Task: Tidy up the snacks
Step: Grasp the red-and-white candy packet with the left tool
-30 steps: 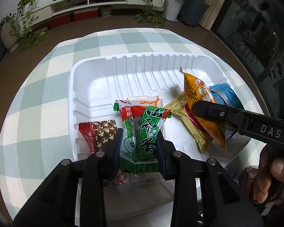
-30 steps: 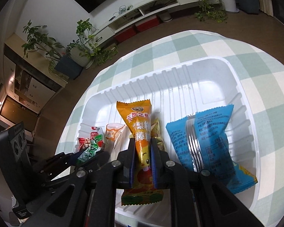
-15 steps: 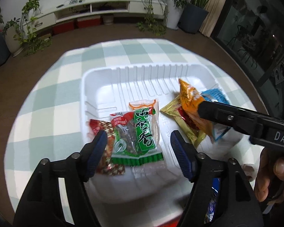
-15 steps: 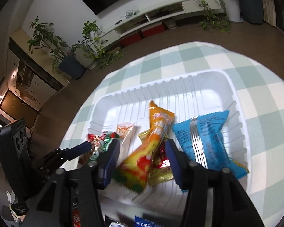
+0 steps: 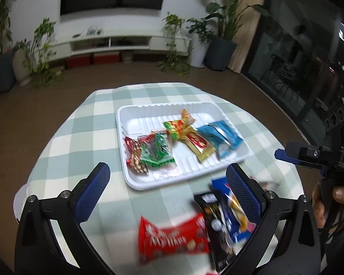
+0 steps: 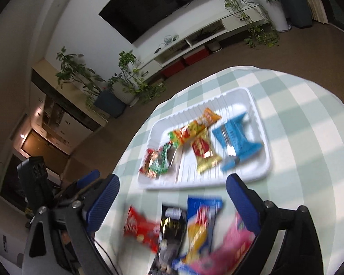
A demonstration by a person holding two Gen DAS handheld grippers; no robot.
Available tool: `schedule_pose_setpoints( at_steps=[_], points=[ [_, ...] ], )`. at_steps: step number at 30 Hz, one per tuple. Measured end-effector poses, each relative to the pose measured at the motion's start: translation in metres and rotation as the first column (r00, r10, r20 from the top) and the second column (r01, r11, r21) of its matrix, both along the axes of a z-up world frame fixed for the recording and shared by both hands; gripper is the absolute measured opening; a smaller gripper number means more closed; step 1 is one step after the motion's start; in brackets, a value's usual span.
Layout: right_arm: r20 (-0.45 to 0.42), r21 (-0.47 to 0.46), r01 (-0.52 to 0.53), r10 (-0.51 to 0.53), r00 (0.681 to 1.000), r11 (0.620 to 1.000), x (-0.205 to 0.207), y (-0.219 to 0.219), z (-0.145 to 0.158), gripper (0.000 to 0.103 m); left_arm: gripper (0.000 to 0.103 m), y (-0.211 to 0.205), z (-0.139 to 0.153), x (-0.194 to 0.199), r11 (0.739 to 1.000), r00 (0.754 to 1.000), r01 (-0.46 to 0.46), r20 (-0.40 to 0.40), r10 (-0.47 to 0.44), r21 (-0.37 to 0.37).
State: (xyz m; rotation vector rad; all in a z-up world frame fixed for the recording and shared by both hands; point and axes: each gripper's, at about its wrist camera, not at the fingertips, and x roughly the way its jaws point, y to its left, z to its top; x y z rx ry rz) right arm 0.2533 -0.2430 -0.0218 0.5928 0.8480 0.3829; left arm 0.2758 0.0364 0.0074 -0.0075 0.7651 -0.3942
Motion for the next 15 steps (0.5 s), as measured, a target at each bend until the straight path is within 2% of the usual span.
schedule_pose_setpoints(
  at_steps=[4,9,13,15],
  points=[
    [0.011,-0.008,0.005,-0.005,1.000,1.000,-0.045,-0.006,-0.006,0.098,0.103,-0.005,-0.004,-0.050,0.997,0.998,0.056,0.017,-0.057,0.044],
    [-0.029,-0.034,0.009,-0.010,1.000,0.999,-0.098,-0.007,-0.033,0.098,0.103,-0.009,-0.040,-0.099,0.991,0.994,0.088,-0.069,-0.081,0.098],
    [-0.057,-0.052,0.015,-0.018,0.998,0.999,-0.125,-0.004,-0.050,0.098,0.103,-0.013,-0.073,-0.128,0.981,0.980,0.130,-0.169,-0.106,0.142],
    [-0.050,-0.093,0.007,-0.012,0.999,0.996,-0.135,0.000,-0.054,0.098,0.103,-0.016,-0.085,-0.138,0.970,0.973,0.164,-0.193,-0.129,0.179]
  ],
)
